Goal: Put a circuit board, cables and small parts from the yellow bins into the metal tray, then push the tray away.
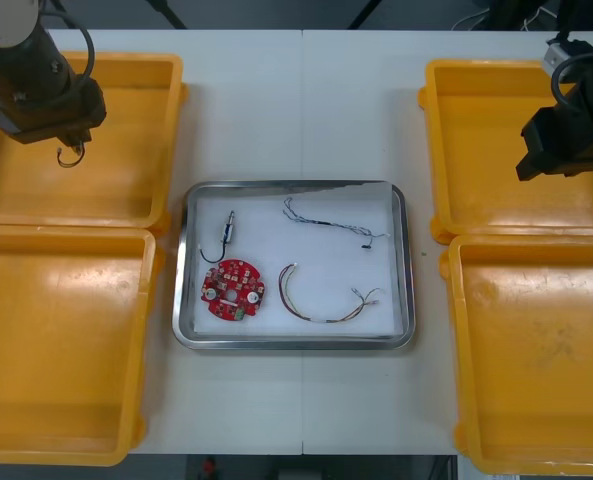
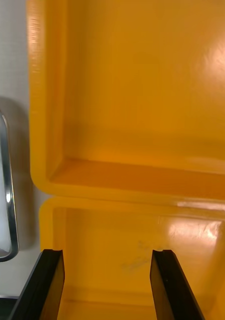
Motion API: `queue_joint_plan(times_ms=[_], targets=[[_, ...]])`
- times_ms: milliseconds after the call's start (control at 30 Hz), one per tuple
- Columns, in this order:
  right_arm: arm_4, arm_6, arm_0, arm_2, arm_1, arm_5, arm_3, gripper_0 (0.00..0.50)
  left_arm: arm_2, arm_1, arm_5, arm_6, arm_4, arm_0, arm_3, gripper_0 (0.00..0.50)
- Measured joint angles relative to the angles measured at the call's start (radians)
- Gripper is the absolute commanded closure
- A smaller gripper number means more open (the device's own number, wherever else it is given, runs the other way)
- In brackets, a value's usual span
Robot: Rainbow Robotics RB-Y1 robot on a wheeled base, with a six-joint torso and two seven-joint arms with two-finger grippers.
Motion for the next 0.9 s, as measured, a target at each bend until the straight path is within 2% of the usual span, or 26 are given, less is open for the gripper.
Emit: queue_joint_plan(times_ms=[467, 667, 900], targets=[[-0.028, -0.017, 0.282, -0.305, -0.026, 0.007, -0.078, 0.000, 0.045, 0.017, 0.055, 0.000, 0.102, -0.004, -0.145, 0.500], [-0.027, -0.017, 0.359, -0.332, -0.026, 0.008, -0.092, 0.000, 0.045, 0.010, 0.055, 0.000, 0.130, -0.004, -0.183, 0.500], [-0.024, -0.017, 0.402, -0.332, -0.026, 0.008, -0.094, 0.000, 0.045, -0.045, 0.055, 0.000, 0.106, 0.000, -0.248, 0.500]])
